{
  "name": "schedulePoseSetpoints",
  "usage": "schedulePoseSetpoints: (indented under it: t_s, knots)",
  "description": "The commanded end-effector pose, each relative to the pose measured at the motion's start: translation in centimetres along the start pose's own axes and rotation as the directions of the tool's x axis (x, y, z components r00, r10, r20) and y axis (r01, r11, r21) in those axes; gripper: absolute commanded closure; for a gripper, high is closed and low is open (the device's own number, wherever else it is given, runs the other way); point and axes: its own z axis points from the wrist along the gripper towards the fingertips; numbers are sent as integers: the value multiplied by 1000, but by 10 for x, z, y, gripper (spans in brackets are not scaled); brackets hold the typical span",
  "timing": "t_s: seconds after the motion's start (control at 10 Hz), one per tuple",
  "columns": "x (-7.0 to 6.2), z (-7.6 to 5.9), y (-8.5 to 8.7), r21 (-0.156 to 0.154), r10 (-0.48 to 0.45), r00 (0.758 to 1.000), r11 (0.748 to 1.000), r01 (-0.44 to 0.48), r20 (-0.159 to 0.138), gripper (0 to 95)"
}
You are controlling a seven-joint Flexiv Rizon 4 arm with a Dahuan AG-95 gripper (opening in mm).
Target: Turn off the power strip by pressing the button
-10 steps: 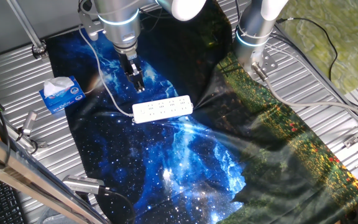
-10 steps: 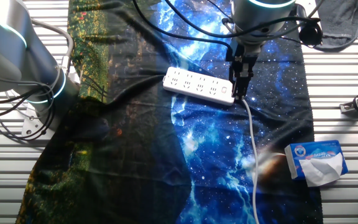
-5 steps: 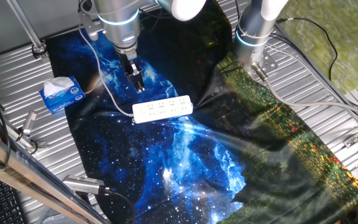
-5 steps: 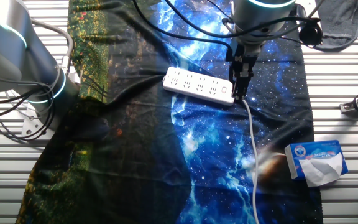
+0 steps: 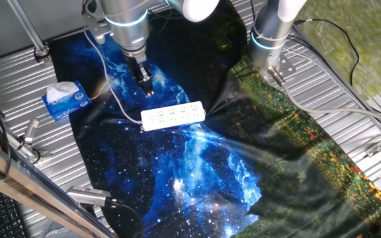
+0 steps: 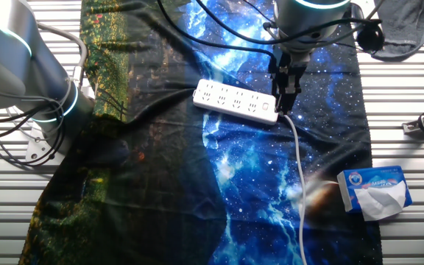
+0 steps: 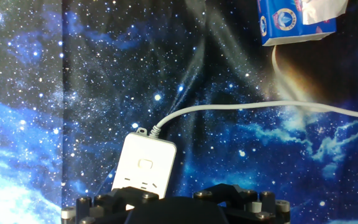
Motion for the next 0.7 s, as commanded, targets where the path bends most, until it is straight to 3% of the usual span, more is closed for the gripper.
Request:
schedulePoseSetpoints:
  t_s: [0.1, 0.7]
  knots:
    - [0, -2, 0, -6, -267, 964, 964, 267, -8, 950]
    - [0, -2, 1, -7, -275, 961, 961, 275, -12, 950]
